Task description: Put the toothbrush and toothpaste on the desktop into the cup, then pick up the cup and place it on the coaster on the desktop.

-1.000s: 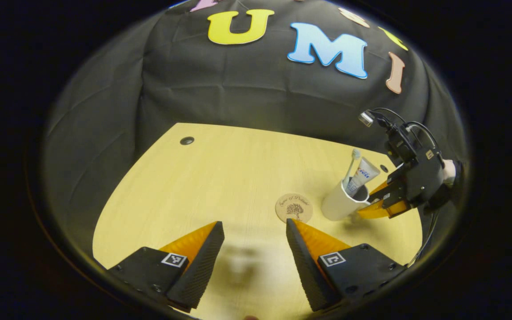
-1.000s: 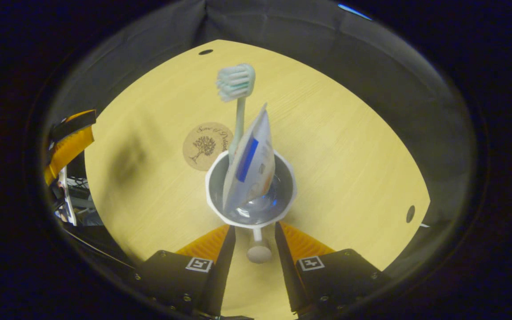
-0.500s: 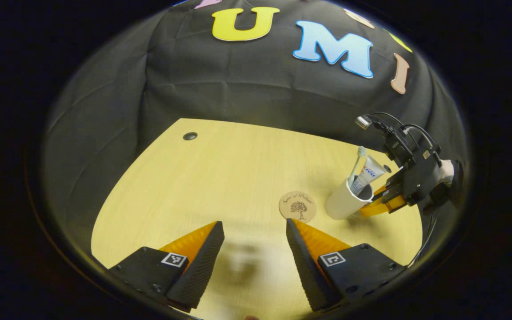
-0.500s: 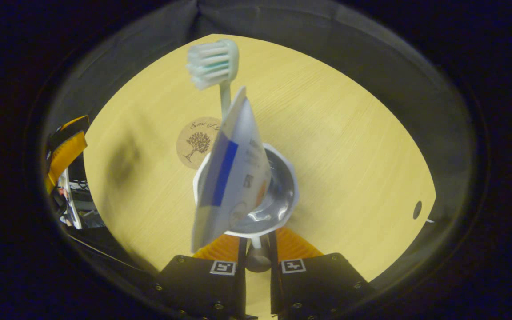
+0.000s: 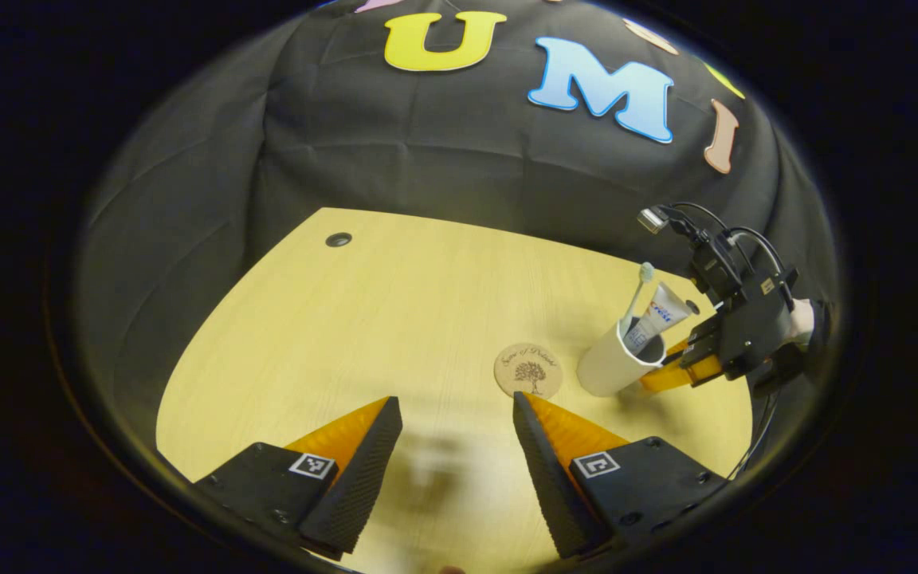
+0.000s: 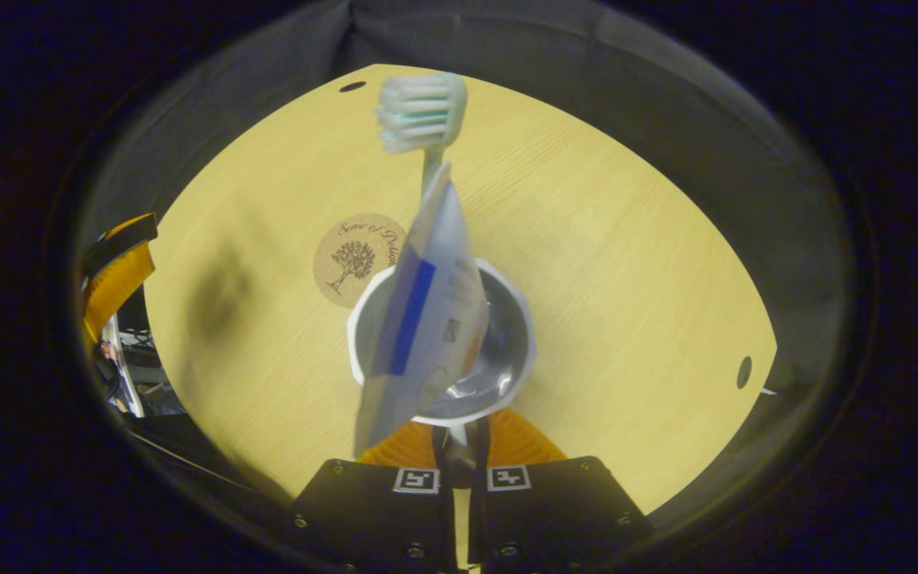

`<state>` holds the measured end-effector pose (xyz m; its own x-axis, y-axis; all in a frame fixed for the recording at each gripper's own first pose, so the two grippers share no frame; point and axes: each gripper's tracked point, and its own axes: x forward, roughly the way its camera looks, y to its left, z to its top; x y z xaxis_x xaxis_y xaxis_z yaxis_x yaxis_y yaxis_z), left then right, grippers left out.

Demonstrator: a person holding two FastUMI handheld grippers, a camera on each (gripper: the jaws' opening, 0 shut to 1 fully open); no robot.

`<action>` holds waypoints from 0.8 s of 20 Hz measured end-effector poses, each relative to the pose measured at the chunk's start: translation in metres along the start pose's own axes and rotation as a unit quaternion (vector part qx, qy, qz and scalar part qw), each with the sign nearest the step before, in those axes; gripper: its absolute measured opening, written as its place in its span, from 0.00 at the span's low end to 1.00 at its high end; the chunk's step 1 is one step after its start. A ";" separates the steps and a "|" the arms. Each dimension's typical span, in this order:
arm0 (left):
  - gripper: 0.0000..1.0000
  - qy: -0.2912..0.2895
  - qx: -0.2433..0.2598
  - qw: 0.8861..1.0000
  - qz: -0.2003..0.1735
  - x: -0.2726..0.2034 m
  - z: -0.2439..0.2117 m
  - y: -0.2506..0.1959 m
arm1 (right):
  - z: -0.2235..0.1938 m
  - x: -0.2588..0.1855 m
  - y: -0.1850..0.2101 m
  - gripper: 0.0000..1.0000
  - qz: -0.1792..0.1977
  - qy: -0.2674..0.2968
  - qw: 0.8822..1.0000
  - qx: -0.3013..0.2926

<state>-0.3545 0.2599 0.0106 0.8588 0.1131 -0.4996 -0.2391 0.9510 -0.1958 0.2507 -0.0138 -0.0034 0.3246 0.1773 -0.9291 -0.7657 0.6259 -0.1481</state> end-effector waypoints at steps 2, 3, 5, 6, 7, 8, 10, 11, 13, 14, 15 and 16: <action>0.93 0.000 0.000 1.000 0.000 0.005 0.001 -0.004 | -0.001 0.000 0.003 0.07 0.003 0.000 1.000 -0.002; 0.93 -0.001 -0.001 1.000 0.000 0.005 0.000 -0.004 | -0.001 -0.001 0.005 0.07 0.005 -0.002 1.000 0.000; 0.93 -0.002 -0.003 1.000 -0.001 0.005 -0.001 -0.004 | 0.001 -0.002 0.007 0.07 0.005 -0.005 1.000 0.002; 0.93 -0.002 -0.003 1.000 -0.002 0.004 -0.002 -0.003 | 0.003 -0.003 0.007 0.07 0.006 -0.008 1.000 0.004; 0.93 -0.003 -0.003 1.000 -0.001 0.004 -0.003 -0.003 | 0.004 -0.003 0.009 0.07 0.007 -0.010 1.000 0.007; 0.93 -0.004 -0.003 1.000 -0.002 0.002 -0.003 -0.002 | 0.006 -0.004 0.010 0.07 0.010 -0.011 1.000 0.009; 0.93 -0.004 -0.004 1.000 -0.001 0.000 -0.005 0.000 | 0.009 -0.005 0.011 0.07 0.010 -0.015 1.000 0.012; 0.93 -0.005 -0.005 1.000 -0.001 0.000 -0.006 0.000 | 0.010 -0.005 0.013 0.07 0.010 -0.016 1.000 0.013; 0.97 -0.004 -0.008 1.000 0.001 -0.002 -0.008 0.002 | 0.014 -0.007 0.017 0.07 0.013 -0.019 1.000 0.016; 0.93 -0.004 -0.009 1.000 0.001 -0.003 -0.010 0.003 | 0.017 -0.007 0.019 0.07 0.017 -0.020 1.000 0.018; 0.93 -0.004 -0.009 1.000 0.002 -0.005 -0.010 0.004 | 0.019 -0.007 0.022 0.07 0.020 -0.021 0.999 0.020; 0.97 -0.003 -0.010 1.000 0.004 -0.006 -0.012 0.005 | 0.022 -0.007 0.024 0.07 0.021 -0.023 0.999 0.019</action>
<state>-0.3667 0.2605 0.0024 0.8597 0.1219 -0.4960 -0.2547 0.9440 -0.2096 0.2425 0.0165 0.0073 0.3186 0.2377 -0.9176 -0.7572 0.6462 -0.0954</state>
